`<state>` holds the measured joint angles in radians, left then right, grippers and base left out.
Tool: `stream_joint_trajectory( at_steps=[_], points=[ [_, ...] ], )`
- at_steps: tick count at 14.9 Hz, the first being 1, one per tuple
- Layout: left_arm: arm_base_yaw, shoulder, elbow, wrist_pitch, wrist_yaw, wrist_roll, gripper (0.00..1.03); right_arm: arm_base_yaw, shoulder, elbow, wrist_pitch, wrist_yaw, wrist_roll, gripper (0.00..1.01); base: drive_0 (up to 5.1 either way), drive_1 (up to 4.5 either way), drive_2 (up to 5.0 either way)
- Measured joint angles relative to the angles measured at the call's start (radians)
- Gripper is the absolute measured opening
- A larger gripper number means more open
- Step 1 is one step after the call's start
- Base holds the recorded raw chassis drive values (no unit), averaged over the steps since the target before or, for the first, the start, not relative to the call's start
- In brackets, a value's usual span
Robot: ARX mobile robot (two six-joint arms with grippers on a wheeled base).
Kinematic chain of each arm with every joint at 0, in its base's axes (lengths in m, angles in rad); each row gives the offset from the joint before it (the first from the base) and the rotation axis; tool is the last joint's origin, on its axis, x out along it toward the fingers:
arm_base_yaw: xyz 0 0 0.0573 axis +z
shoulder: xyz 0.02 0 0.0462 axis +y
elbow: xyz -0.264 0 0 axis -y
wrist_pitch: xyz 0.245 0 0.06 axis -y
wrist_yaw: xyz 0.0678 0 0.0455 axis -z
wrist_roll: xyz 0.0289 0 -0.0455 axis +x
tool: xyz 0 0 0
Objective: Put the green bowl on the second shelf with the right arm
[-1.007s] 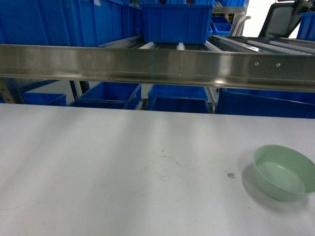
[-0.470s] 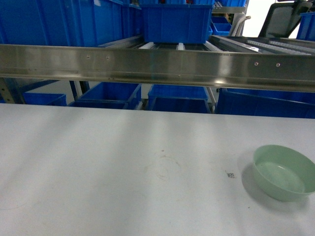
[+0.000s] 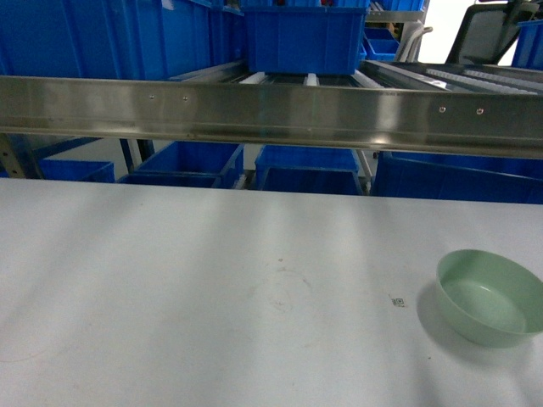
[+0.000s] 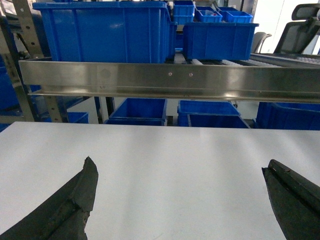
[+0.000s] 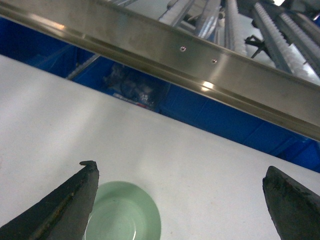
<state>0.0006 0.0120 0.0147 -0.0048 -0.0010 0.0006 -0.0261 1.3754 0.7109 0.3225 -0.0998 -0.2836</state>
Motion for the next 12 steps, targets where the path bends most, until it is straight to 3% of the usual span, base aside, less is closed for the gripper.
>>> stream_joint_trajectory(
  at_steps=[3,8,12],
  points=[
    [0.000,0.000,0.000,0.000,0.000,0.000,0.98,-0.004,0.170,0.174,-0.126,-0.021,-0.034,0.98,0.0,0.00,0.0],
    [0.000,0.000,0.000,0.000,0.000,0.000,0.98,-0.042,0.408,0.364,-0.304,-0.027,-0.126,0.98,0.0,0.00,0.0],
    [0.000,0.000,0.000,0.000,0.000,0.000,0.98,-0.083,0.509,0.424,-0.388,-0.030,-0.191,0.98,0.0,0.00,0.0]
  ],
)
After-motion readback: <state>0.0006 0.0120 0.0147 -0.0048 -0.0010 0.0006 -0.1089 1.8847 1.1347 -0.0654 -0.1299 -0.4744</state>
